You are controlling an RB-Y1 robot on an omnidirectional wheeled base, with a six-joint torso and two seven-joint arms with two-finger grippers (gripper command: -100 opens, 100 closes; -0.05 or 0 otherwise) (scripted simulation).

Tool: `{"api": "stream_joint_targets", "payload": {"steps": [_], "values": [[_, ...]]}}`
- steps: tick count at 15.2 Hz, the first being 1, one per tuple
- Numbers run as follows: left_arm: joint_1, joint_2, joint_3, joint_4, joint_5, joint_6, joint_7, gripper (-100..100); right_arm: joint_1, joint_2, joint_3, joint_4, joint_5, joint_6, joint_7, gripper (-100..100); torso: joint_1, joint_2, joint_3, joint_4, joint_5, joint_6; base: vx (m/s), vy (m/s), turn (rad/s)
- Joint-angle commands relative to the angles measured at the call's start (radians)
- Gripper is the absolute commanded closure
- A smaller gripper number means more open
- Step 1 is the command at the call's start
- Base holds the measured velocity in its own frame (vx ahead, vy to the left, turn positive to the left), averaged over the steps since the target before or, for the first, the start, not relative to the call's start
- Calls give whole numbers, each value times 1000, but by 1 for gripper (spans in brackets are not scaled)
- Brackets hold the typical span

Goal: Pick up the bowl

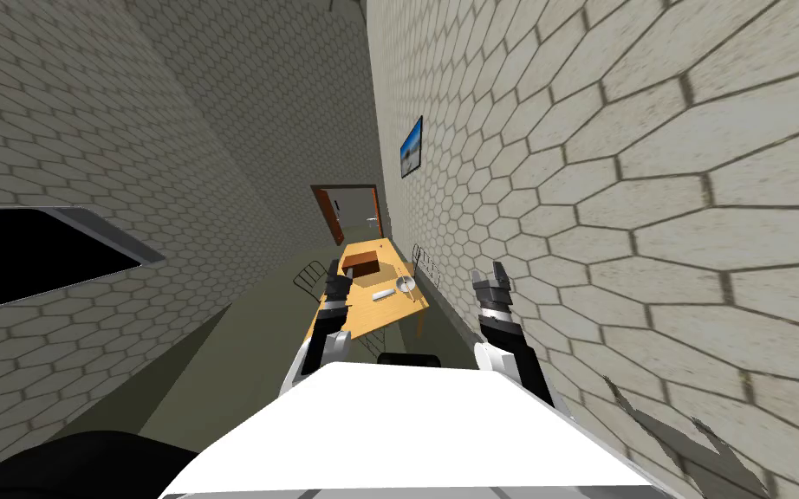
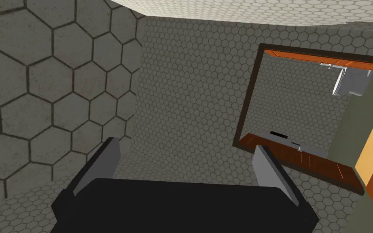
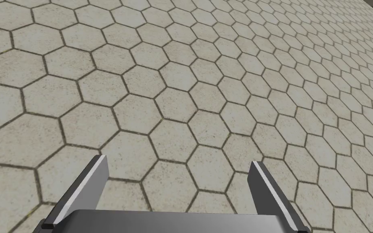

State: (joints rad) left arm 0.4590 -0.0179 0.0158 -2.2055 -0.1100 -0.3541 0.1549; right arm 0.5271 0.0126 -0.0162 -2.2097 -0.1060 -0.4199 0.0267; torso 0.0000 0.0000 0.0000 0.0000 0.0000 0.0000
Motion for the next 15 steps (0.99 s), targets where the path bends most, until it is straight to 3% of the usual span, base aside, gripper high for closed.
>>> {"api": "stream_joint_targets", "payload": {"steps": [1,3,5,6,9,15], "values": [[-5,40,1,9,3,8,2,-100,0,0,0,0,0,0,0,0,0,0,0,0,0,0,-35,-19,-29],[-9,68,1,18,6,17,3,-100,0,0,0,0,0,0,0,0,-2,3,2,1,0,0,-71,-39,-56],[-23,121,3,44,14,41,8,-100,0,0,0,0,0,0,0,0,-2,4,2,1,0,0,-54,-36,-74],[-23,123,3,44,14,41,8,-100,0,0,0,0,0,0,0,0,-2,4,2,1,0,0,-42,-30,-68],[-52,196,7,101,32,97,18,-100,0,0,0,0,0,0,0,0,-2,3,2,1,0,1,-33,-36,-138],[-92,255,13,178,56,170,31,-100,0,0,0,0,0,0,0,0,-2,1,1,0,0,0,-18,-34,-127]]}}
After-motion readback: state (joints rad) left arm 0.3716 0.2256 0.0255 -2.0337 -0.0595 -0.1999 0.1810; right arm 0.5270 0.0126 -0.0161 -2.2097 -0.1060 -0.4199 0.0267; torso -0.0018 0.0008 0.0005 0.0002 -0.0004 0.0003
